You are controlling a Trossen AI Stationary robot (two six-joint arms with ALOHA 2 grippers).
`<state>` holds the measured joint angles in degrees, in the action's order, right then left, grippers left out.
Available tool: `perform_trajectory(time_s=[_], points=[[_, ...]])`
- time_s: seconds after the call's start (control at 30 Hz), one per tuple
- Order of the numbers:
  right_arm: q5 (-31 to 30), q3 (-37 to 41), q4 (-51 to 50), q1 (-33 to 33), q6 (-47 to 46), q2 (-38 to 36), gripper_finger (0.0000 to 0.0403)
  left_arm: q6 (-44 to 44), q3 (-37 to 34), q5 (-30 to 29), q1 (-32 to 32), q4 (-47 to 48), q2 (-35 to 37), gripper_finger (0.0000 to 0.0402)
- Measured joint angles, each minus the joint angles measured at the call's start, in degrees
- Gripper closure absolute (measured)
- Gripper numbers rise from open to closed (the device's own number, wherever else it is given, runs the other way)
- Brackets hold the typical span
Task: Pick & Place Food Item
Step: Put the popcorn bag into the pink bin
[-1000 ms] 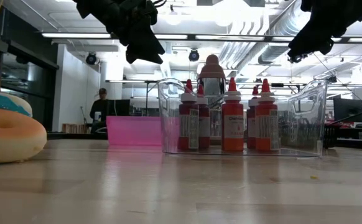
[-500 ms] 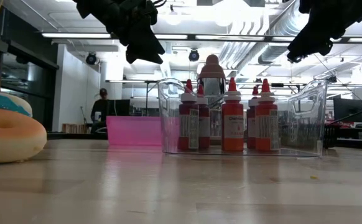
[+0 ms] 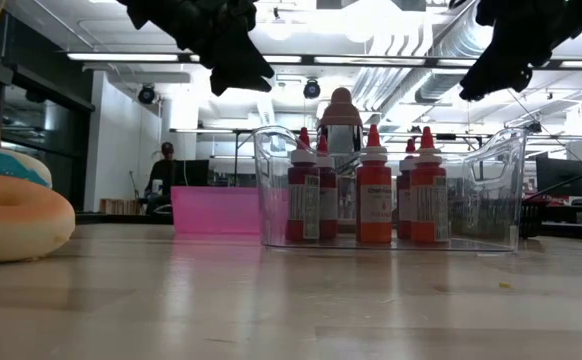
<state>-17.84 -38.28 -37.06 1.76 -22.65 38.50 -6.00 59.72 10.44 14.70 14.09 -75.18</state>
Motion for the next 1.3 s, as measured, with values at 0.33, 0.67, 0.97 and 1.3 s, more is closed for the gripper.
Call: perform_trajectory(time_s=[0.33,0.67,0.97,1.3], points=[[0.00,0.00,0.02,0.00,0.00,1.98,0.0242,-4.63,0.00,-0.07,0.00,2.78,0.00,0.0228],[0.00,0.00,0.03,0.00,0.00,4.18,0.0242,-3.95,0.00,-0.65,-0.66,13.16,2.14,0.0228],[-0.03,0.02,0.09,0.00,0.00,5.31,0.0242,-2.05,0.13,-17.49,-10.92,18.31,8.50,0.0228],[0.00,0.04,0.05,0.00,0.00,5.38,0.0242,-15.39,0.13,-20.72,-23.78,25.98,9.09,0.0228]])
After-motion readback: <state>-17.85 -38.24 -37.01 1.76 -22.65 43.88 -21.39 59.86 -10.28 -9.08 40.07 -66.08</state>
